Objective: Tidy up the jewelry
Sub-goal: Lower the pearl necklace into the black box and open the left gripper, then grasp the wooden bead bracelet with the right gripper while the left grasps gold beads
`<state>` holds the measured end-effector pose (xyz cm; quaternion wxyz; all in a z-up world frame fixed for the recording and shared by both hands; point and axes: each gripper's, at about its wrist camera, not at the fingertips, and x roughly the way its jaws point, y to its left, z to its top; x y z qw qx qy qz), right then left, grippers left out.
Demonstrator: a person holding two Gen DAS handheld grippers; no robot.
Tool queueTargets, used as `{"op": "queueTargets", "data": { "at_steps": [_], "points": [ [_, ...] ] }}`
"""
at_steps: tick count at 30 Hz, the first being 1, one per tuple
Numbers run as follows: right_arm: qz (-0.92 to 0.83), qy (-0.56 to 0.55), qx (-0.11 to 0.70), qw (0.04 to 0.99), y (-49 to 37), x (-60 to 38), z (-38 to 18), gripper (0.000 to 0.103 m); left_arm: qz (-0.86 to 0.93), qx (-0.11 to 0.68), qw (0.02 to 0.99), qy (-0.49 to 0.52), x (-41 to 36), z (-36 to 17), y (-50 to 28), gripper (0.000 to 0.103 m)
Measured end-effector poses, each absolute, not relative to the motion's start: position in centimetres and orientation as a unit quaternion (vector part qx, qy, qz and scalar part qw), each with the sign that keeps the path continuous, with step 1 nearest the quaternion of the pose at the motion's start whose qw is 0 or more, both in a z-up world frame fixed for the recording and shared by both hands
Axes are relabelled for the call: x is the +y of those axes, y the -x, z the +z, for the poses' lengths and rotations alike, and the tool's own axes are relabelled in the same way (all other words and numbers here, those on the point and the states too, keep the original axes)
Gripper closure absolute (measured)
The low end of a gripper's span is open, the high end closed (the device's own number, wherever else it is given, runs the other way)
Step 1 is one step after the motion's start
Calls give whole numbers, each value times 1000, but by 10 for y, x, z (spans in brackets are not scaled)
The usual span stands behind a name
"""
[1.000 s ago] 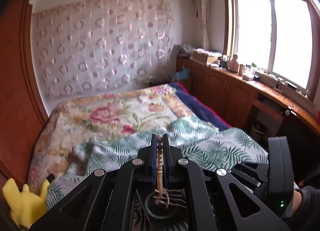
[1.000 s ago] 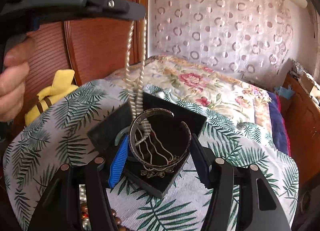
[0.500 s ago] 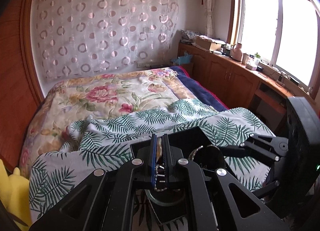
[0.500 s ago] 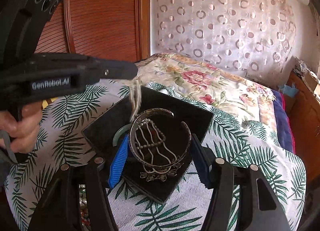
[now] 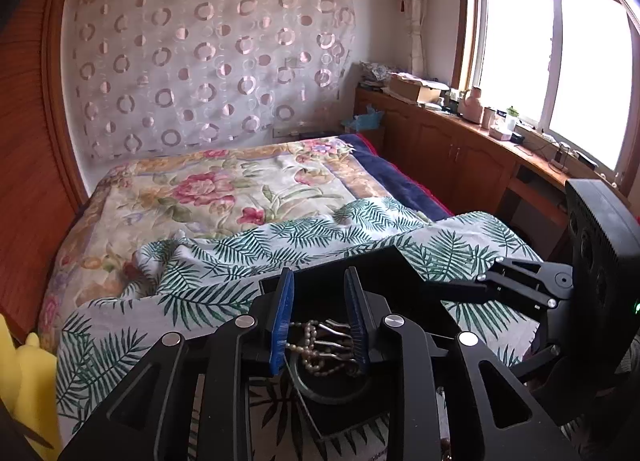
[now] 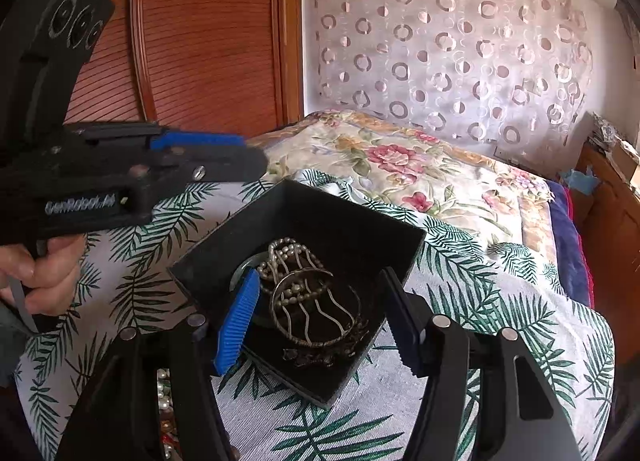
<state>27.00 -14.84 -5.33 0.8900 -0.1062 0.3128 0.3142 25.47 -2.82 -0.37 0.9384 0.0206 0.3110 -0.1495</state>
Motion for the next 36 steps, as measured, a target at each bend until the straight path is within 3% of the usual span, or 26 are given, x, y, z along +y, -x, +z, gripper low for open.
{"op": "queueTargets", "data": {
  "at_steps": [7, 10, 16, 21, 33, 34, 36],
  "points": [
    [314, 116, 298, 894, -244, -155, -29, 39, -146, 311, 939, -25, -25, 0, -230, 60],
    [313, 121, 304, 892, -225, -160, -32, 39, -144, 311, 939, -24, -20, -1, -213, 51],
    [302, 121, 334, 884, -193, -175, -55, 39, -135, 317, 939, -20, -11, -13, -178, 41],
    [291, 120, 361, 878, -178, -182, -74, 56, -130, 329, 935, -13, -6, -30, -149, 38],
    [292, 103, 406, 860, -172, -182, -100, 69, -127, 342, 931, -17, -5, -55, -99, 35],
    [295, 105, 408, 858, -172, -180, -100, 71, -127, 343, 931, -17, -5, -56, -96, 35],
    [303, 114, 405, 855, -166, -175, -98, 88, -127, 344, 930, -18, -6, -58, -90, 35]
  ]
}}
